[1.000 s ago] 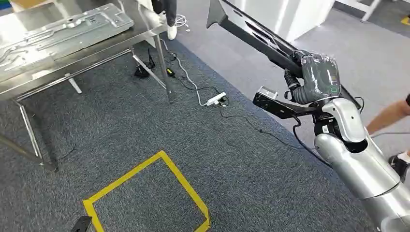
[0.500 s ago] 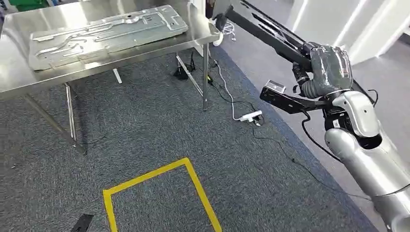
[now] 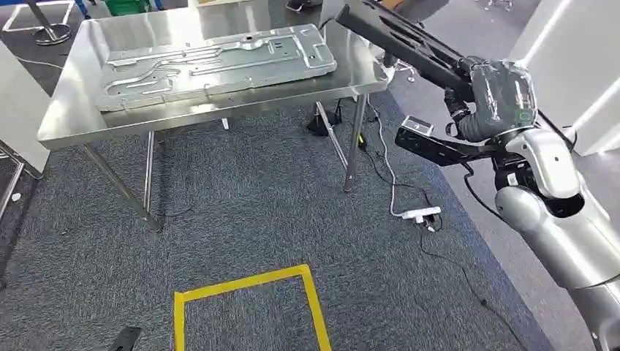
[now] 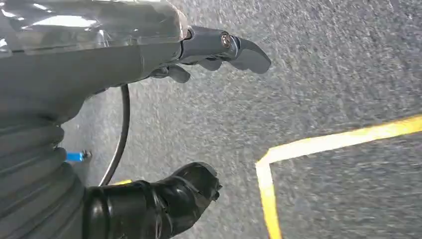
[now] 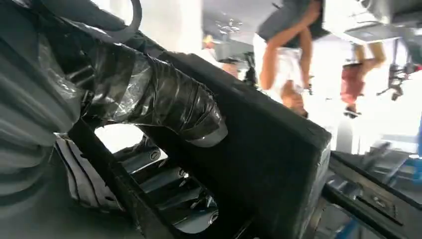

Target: Take the parts from the cabinet and place them on the table.

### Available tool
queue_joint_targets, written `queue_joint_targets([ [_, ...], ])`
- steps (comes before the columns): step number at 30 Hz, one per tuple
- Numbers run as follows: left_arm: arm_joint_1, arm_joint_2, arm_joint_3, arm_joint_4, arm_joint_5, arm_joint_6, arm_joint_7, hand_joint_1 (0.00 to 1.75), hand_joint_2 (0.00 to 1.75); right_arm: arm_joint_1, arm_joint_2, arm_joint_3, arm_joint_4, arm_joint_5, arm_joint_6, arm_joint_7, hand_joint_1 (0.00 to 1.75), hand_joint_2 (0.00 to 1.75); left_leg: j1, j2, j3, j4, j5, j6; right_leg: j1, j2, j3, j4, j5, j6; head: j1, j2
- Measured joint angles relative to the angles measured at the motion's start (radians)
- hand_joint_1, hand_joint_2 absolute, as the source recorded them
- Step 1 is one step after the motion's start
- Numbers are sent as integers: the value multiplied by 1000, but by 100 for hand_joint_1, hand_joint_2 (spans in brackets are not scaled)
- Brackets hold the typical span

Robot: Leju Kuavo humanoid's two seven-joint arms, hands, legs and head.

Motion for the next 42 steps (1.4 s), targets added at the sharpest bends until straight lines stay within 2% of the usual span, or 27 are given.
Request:
queue_joint_targets([
  [2, -4, -3, 0, 1, 0, 0, 2, 0, 175, -7, 0, 1, -2, -2, 3, 1, 175, 175, 0, -23, 23, 12, -28, 6, 1, -17, 42, -11, -22, 16, 0, 0],
  [3, -9, -3, 0, 0, 0, 0, 2, 0, 175, -16, 0, 1, -5, -3, 3, 1, 175, 175, 1, -37, 32, 10, -42, 11, -2, -15, 32, 20, -2, 23, 4, 0],
  [4, -15, 0, 0, 0, 0, 0, 2, 0, 175, -28, 1, 1, -7, -3, 4, 2, 175, 175, 2, -54, 52, 8, -51, 18, -7, -14, -4, 99, 38, 31, 2, 0],
  [6, -20, 3, 0, 0, 0, 1, 2, 0, 175, -34, -1, 1, -7, -4, 6, 2, 175, 175, 6, -73, 88, -6, -73, 31, -14, 65, -131, 278, 93, 33, 8, 0],
  [8, -23, 3, 0, 0, -1, 2, 2, 0, 175, -29, -5, 2, -3, -4, 12, 2, 175, 175, 8, -104, 128, -11, -103, 33, -16, 86, -227, 353, 8, 34, 9, 0],
  [10, -20, 2, 0, 0, -2, 2, 2, 0, 175, -28, -5, 3, 3, -4, 13, 3, 175, 175, 8, -139, 174, -11, -138, 32, -16, 86, -287, 337, -111, 38, 8, 0],
  [11, -18, 1, 0, 0, -3, 1, 2, 0, 175, -27, -5, 6, 6, -4, 13, 3, 175, 175, 8, -159, 201, -11, -158, 30, -15, 87, -305, 302, -147, 38, 9, 0],
  [12, -17, 1, 0, 0, -3, 1, 2, 0, 175, -27, -6, 8, 10, -4, 13, 3, 175, 175, 8, -175, 226, -11, -177, 30, -14, 90, -315, 251, -137, 36, 9, 0],
  [13, -16, 1, 0, 0, -3, 1, 2, 0, 175, -26, -6, 10, 12, -4, 14, 3, 175, 175, 8, -190, 253, -12, -196, 28, -14, 99, -317, 180, -70, 33, 9, 0],
  [15, -18, 0, 0, 2, -3, 1, 3, 0, 175, -18, -8, 15, 21, -4, 15, 2, 175, 175, 10, -216, 296, -11, -230, 23, -15, 165, -318, 29, 228, 25, 8, 0],
  [17, -22, 0, 0, 2, -4, -1, 5, 0, 175, -27, -14, 19, 21, -4, 20, 3, 175, 175, 12, -247, 331, -42, -281, 10, -4, 168, -274, 37, 214, 11, 20, 0],
  [18, -20, 0, 0, 1, -4, -1, 5, 0, 175, -41, -12, 19, 13, -4, 20, 3, 175, 175, 4, -246, 337, -6, -235, 6, -5, 161, -262, 25, 199, 2, 21, 0],
  [19, -25, 3, 0, 1, -6, -1, 5, 0, 175, -62, -10, 19, 10, -4, 21, 4, 175, 175, 3, -243, 327, 23, -223, 2, -10, 148, -245, 24, 195, -5, 20, 0],
  [21, -34, 6, 0, 0, -8, 0, 6, 0, 175, -82, -5, 19, 9, -4, 22, 5, 175, 175, 3, -130, 266, 145, -189, -4, -10, 115, -212, 18, 184, -27, 13, 0],
  [22, -38, 6, 0, 0, -10, 1, 6, 0, 175, -81, -6, 19, 11, -4, 24, 5, 175, 175, 5, -101, 215, 210, -207, -11, -9, 101, -200, 18, 171, -32, 12, 0],
  [24, -35, 6, 0, 0, -10, 2, 7, 0, 175, -68, -4, 23, 20, -4, 30, 5, 175, 175, 14, -92, 125, 280, -319, -26, -11, 77, -177, 18, 144, -31, 11, 0],
  [26, -25, 5, 0, 0, -10, 2, 9, 0, 175, -59, -1, 31, 26, -4, 31, 5, 175, 175, 25, -88, 76, 254, -373, -36, -16, 56, -154, 19, 120, -25, 11, 0],
  [28, -19, 5, 0, 0, -11, 3, 9, 0, 175, -56, 3, 33, 30, -4, 31, 6, 175, 175, 32, -73, 78, 137, -299, -48, -23, 29, -126, 22, 98, -9, 11, 0],
  [29, -16, 5, 0, 0, -11, 3, 9, 0, 175, -56, 4, 34, 34, -4, 34, 8, 175, 175, 33, -41, 88, 52, -203, -49, -26, 12, -108, 24, 80, -1, 11, 0],
  [30, -12, 2, 0, 2, -11, 3, 9, 0, 175, -53, 5, 34, 38, -4, 35, 9, 175, 175, 32, 14, 89, 14, -79, -45, -18, 3, -97, 27, 63, 8, 10, 0],
  [32, -14, 2, 1, 2, -11, 3, 10, 0, 175, -56, 7, 34, 44, -3, 40, 11, 175, 175, 29, -16, 105, 14, -103, -30, -10, -20, -70, 13, 49, 24, 16, 0],
  [34, -14, 1, 1, 2, -11, 5, 12, 0, 175, -66, 13, 34, 44, -3, 42, 12, 175, 175, 36, -43, 114, 7, -107, -22, -14, -23, -68, 41, 74, 41, 17, 0],
  [35, -17, 2, 1, 2, -9, 10, 15, 0, 175, -70, 16, 34, 46, -3, 49, 13, 175, 175, 41, -53, 133, -6, -108, -20, -22, -4, -116, 115, 110, 47, 17, 0],
  [36, -20, 2, 3, 2, -6, 13, 19, 0, 175, -70, 16, 35, 54, 0, 56, 14, 175, 175, 40, -61, 146, -16, -110, -16, -28, 40, -170, 195, 146, 47, 21, 0],
  [37, -21, 2, 5, 2, -2, 13, 19, 0, 175, -72, 16, 37, 63, 0, 70, 12, 175, 175, 40, -74, 161, -27, -116, -13, -28, 68, -224, 265, 146, 46, 24, 0],
  [40, -21, 2, 10, 2, 0, 10, 20, 0, 175, -72, 16, 48, 110, -7, 88, 5, 175, 175, 33, -110, 220, -46, -148, -6, -20, 83, -334, 324, -6, 38, 25, 0],
  [42, -20, 2, 13, 2, 0, 9, 20, 0, 175, -72, 16, 51, 132, -7, 90, 3, 175, 175, 24, -130, 258, -47, -179, -3, -10, 85, -356, 262, -52, 22, 25, 0],
])
